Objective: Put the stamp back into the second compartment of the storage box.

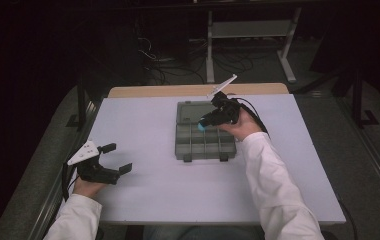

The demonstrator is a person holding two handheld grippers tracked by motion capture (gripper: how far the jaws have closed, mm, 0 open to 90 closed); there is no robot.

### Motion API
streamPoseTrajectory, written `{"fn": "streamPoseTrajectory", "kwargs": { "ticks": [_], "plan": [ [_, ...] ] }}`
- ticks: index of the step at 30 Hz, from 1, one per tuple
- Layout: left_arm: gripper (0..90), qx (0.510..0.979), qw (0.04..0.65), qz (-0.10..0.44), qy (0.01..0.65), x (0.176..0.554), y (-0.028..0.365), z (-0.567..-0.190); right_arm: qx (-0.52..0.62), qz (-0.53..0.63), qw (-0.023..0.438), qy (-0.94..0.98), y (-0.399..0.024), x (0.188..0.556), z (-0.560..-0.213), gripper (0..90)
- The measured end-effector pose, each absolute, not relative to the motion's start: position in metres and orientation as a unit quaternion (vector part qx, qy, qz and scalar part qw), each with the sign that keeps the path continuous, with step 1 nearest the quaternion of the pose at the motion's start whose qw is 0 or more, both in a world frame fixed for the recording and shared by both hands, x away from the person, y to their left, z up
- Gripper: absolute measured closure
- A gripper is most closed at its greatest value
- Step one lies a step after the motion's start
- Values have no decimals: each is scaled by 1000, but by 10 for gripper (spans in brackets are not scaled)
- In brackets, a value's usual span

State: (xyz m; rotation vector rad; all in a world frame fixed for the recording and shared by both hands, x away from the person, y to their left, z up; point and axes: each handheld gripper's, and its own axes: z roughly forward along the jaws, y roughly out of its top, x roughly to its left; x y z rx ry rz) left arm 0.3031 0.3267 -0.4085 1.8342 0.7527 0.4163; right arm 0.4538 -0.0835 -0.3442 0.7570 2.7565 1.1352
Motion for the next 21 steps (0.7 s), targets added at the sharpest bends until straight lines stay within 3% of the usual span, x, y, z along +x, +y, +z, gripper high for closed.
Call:
{"fn": "streamPoseTrajectory", "kwargs": {
  "ticks": [12, 21],
  "plan": [
    [0, 770, 527, 171, 316, 303, 325, -409, 268, 368, 18, 890, -80, 466, -353, 715],
    [0, 771, 526, 172, 314, 303, 325, -410, 245, 354, 33, 902, -68, 479, -358, 714]
  ]
}}
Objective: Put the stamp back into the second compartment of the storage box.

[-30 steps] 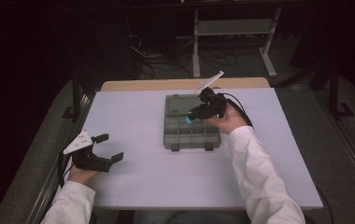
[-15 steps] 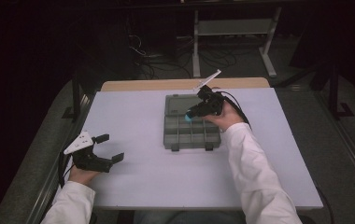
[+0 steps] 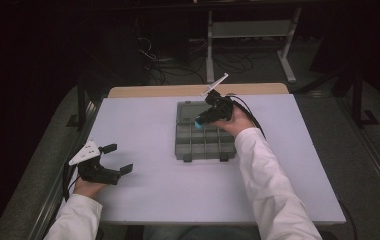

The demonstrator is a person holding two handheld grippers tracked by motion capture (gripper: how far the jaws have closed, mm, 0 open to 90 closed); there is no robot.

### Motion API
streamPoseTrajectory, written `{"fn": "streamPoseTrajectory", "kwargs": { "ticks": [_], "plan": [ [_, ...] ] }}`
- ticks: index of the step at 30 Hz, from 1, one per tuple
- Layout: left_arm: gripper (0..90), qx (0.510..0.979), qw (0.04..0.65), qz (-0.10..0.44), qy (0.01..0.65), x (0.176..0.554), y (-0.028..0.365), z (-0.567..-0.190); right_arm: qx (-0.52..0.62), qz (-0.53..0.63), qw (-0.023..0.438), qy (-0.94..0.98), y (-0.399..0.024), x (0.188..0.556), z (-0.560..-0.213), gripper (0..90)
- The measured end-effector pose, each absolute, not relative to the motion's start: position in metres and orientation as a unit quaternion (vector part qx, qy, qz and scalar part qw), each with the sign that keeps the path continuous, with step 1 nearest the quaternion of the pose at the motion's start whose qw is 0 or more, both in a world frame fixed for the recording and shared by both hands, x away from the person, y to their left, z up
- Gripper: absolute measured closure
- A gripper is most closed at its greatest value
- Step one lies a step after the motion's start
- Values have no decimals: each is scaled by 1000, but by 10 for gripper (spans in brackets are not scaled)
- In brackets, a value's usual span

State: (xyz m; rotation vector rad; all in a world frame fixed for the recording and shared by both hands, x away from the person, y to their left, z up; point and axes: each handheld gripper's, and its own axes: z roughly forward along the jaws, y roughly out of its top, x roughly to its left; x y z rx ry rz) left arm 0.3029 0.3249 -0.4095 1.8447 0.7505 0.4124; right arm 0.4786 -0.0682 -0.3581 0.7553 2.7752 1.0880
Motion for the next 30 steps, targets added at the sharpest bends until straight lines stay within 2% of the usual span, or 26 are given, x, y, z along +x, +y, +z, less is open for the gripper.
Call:
{"fn": "streamPoseTrajectory", "kwargs": {
  "ticks": [20, 23, 24, 30],
  "plan": [
    [0, 776, 521, 170, 312, 303, 325, -410, 256, 321, 33, 911, -53, 491, -381, 698],
    [0, 773, 524, 170, 314, 303, 325, -410, 253, 320, 34, 912, -54, 490, -378, 532],
    [0, 774, 523, 171, 313, 303, 325, -410, 253, 320, 34, 912, -54, 490, -378, 532],
    [0, 777, 521, 169, 310, 304, 324, -411, 268, 329, 40, 905, -60, 480, -371, 319]
  ]
}}
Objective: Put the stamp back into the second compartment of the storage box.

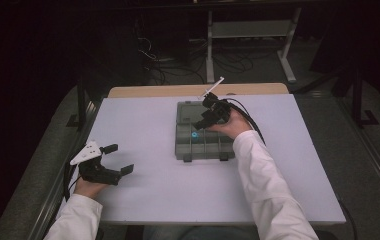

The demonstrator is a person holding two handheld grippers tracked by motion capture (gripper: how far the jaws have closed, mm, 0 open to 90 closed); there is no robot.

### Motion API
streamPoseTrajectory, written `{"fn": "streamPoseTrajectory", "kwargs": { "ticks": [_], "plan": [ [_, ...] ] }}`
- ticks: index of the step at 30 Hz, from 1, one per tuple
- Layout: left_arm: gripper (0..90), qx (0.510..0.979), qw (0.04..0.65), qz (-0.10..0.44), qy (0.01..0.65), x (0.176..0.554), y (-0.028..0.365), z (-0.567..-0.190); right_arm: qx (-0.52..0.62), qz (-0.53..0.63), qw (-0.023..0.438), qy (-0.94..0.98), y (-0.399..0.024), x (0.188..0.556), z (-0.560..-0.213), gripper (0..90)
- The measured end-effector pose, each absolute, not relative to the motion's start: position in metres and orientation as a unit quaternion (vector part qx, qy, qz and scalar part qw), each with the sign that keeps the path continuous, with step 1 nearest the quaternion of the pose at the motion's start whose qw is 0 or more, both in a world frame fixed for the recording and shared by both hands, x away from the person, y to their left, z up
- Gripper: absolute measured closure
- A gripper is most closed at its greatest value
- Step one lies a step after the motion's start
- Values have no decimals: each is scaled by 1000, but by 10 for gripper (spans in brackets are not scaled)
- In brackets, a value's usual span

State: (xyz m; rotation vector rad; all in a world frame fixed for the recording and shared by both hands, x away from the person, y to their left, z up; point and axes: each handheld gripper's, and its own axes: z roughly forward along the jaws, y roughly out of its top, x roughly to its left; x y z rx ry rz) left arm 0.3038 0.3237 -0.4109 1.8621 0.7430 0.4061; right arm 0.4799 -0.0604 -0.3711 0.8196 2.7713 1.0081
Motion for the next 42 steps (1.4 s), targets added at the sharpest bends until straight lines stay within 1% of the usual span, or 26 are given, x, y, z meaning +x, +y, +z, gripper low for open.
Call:
{"fn": "streamPoseTrajectory", "kwargs": {
  "ticks": [1, 2, 7, 8, 11, 12, 13, 18, 33, 42],
  "plan": [
    [0, 777, 521, 170, 310, 303, 324, -411, 270, 332, 45, 902, -62, 477, -370, 237],
    [0, 775, 523, 170, 311, 303, 323, -411, 270, 332, 45, 902, -62, 477, -370, 237],
    [0, 776, 521, 172, 310, 303, 323, -411, 293, 343, 62, 890, -66, 470, -366, 89],
    [0, 777, 520, 172, 310, 303, 323, -410, 293, 343, 62, 890, -66, 470, -366, 89],
    [0, 775, 522, 172, 312, 303, 323, -410, 297, 344, 66, 888, -69, 468, -365, 16],
    [0, 776, 521, 171, 311, 303, 324, -410, 308, 350, 57, 883, -69, 467, -364, 7],
    [0, 777, 520, 171, 311, 304, 324, -410, 312, 356, 50, 879, -73, 466, -364, 0],
    [0, 777, 520, 171, 310, 303, 323, -410, 320, 362, 56, 874, -81, 463, -361, 0],
    [0, 777, 519, 173, 311, 303, 323, -411, 325, 403, 84, 852, -114, 441, -351, 0],
    [0, 776, 521, 173, 312, 303, 323, -410, 328, 414, 83, 845, -125, 429, -352, 0]
  ]
}}
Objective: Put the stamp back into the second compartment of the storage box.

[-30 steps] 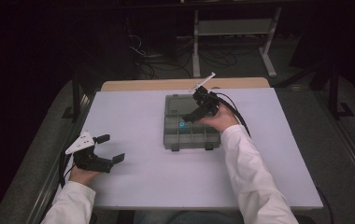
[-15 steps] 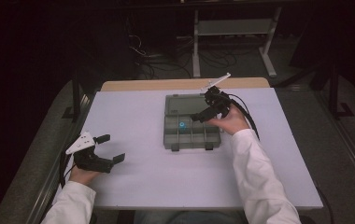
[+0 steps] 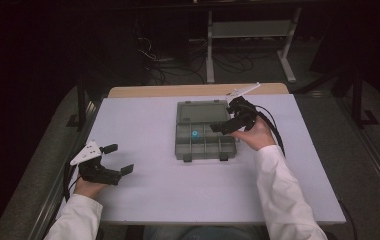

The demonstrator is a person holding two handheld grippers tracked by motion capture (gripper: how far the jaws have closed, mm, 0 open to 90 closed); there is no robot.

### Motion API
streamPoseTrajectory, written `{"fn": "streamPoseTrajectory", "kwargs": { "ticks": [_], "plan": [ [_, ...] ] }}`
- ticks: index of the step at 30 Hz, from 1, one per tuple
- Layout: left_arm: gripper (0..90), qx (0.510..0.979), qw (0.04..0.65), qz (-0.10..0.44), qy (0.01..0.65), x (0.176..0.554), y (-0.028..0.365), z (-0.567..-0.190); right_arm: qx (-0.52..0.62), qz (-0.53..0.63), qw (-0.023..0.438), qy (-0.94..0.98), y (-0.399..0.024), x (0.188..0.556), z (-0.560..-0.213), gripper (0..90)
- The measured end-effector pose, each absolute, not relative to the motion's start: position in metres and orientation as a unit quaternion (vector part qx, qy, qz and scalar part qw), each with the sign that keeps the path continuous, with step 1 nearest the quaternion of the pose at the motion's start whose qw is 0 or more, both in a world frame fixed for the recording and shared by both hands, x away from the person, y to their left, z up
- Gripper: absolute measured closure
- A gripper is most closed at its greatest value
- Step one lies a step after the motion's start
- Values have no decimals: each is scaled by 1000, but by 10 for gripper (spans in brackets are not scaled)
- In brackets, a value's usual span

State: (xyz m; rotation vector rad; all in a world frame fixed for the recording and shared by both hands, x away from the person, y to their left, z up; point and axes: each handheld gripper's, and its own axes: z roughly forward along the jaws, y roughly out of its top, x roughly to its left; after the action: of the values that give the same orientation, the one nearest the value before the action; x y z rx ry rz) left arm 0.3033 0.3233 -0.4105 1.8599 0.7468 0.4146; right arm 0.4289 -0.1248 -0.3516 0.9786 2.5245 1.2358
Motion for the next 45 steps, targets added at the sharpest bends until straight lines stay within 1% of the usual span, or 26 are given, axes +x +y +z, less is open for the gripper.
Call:
{"fn": "streamPoseTrajectory", "kwargs": {
  "ticks": [17, 20, 22, 30, 37, 45],
  "plan": [
    [0, 778, 519, 173, 307, 304, 324, -410, 345, 433, 72, 830, -148, 409, -363, 0],
    [0, 778, 522, 171, 306, 304, 323, -410, 340, 433, 81, 831, -153, 407, -365, 0],
    [0, 784, 515, 170, 302, 304, 323, -410, 346, 433, 76, 829, -155, 407, -366, 0],
    [0, 785, 513, 170, 303, 304, 323, -410, 350, 439, 71, 825, -160, 401, -367, 0],
    [0, 785, 513, 170, 304, 304, 323, -410, 344, 452, 83, 819, -166, 394, -367, 0],
    [0, 781, 517, 170, 307, 304, 323, -410, 346, 457, 84, 815, -169, 383, -371, 0]
  ]
}}
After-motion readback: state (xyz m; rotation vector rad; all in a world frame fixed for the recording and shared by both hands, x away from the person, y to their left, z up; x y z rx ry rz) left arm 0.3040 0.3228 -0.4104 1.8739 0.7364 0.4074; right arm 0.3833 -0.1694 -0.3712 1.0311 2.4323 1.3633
